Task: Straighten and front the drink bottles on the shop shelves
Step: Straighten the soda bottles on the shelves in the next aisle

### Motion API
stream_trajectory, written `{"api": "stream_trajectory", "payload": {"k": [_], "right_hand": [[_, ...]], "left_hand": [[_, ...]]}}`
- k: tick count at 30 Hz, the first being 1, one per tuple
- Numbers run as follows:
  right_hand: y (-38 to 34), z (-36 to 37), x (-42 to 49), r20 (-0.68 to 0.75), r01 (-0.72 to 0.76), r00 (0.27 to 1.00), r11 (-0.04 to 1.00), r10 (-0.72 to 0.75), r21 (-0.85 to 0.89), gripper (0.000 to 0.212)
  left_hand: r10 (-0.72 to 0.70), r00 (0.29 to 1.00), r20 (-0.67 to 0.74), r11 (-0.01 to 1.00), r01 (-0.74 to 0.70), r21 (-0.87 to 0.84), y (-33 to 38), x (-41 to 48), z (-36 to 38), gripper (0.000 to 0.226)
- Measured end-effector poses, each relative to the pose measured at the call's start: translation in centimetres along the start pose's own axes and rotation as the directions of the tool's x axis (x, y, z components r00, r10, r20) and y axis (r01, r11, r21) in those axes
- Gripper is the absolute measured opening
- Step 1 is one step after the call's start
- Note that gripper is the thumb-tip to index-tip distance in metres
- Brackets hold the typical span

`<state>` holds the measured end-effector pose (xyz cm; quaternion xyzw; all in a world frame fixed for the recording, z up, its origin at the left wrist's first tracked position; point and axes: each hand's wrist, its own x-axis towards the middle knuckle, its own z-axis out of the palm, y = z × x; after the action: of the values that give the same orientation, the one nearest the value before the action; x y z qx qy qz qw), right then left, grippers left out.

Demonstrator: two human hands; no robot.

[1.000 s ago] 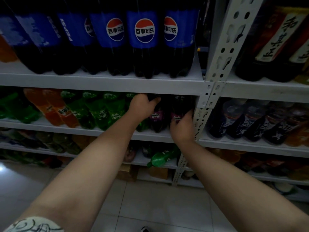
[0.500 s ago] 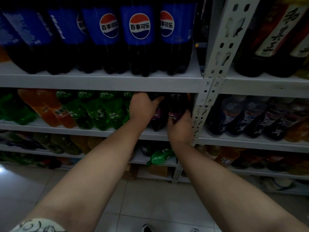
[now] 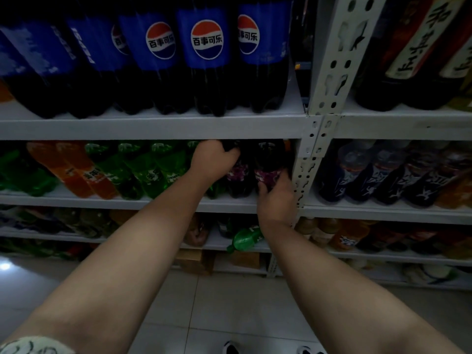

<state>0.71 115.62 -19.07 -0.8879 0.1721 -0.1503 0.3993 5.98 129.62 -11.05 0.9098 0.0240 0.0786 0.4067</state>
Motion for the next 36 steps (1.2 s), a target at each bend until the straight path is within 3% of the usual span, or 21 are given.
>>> {"api": "stream_trajectory", "payload": {"k": [3, 7, 17, 21, 25, 28, 32, 36], "right_hand": [[0.2, 0.1, -0.3, -0.014, 0.001, 1.000, 1.000, -0.001, 0.024, 0.058], [0.8, 0.2, -0.6, -0.038, -0.018, 0.999, 1.000, 0.018, 0.000, 0.052], [1.5, 0.4, -0.7, 0.038, -0.005, 0.999, 0.998, 0.007, -0.062, 0.054], [0.9, 0.3, -0.6, 0.031, -0.023, 0.999, 0.996, 0.026, -0.088, 0.052], [0.5, 0.7, -1.0, 0.070, -0.035, 0.996, 0.958, 0.057, -0.285, 0.065], [-0.1, 1.3, -1.2, 0.055, -0.058, 0.996, 0.965, 0.075, -0.255, 0.059], [-0.2, 1.9, -1.1, 0.077, -0.186, 0.979, 0.982, 0.189, -0.034, 0.062], [-0.4, 2.1, -0.9, 0.063, -0.168, 0.984, 0.985, 0.170, -0.034, 0.072]], "left_hand": [[0.051, 0.990, -0.135, 0.997, -0.044, 0.055, 0.2, -0.5, 0.5, 0.044], [0.044, 0.980, -0.192, 0.993, -0.022, 0.116, 0.3, -0.5, 1.1, 0.042], [0.061, 0.991, 0.117, 0.985, -0.078, 0.151, -0.5, 0.5, -0.3, 0.040], [0.101, 0.995, -0.014, 0.992, -0.099, 0.078, -0.4, 0.0, 0.2, 0.049], [0.127, 0.988, -0.093, 0.985, -0.114, 0.131, -0.6, 0.1, 0.6, 0.046], [0.113, 0.993, -0.015, 0.967, -0.107, 0.230, -0.7, 0.4, 0.3, 0.045], [0.089, 0.991, 0.101, 0.961, -0.112, 0.252, -0.7, 1.0, -0.7, 0.048], [0.044, 0.977, 0.207, 0.956, -0.102, 0.275, -0.6, 1.4, -1.1, 0.045]]}}
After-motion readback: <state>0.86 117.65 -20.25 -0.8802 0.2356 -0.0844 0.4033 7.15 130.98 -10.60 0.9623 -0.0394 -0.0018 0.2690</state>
